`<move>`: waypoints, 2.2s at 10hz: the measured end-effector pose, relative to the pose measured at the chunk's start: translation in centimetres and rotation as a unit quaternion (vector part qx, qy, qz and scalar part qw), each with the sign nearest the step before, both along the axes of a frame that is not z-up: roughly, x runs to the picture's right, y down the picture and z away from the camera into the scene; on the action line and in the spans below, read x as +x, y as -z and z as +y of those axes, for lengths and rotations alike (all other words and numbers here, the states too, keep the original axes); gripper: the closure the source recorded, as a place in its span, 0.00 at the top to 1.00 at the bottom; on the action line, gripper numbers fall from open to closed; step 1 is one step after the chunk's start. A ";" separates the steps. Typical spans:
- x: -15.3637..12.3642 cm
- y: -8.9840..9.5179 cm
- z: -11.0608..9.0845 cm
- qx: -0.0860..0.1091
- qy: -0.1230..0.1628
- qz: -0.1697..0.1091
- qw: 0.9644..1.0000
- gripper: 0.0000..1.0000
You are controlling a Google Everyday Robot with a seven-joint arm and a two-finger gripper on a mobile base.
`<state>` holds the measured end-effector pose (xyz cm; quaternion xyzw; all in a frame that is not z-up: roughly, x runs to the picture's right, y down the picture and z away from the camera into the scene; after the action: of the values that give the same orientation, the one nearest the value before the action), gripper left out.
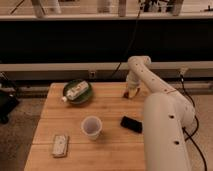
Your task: Place the pepper in the ceramic cup
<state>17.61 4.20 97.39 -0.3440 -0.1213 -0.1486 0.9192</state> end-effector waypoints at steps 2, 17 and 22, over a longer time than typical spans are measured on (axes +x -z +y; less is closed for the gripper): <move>-0.1 0.6 -0.5 -0.005 -0.002 -0.001 1.000 0.00; -8.7 10.1 -4.9 -0.007 -0.018 -0.137 0.990 0.00; -11.7 14.5 -3.7 -0.008 -0.003 -0.158 0.987 0.00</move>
<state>5.92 0.48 82.93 -0.3232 -0.2676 -0.1976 0.8860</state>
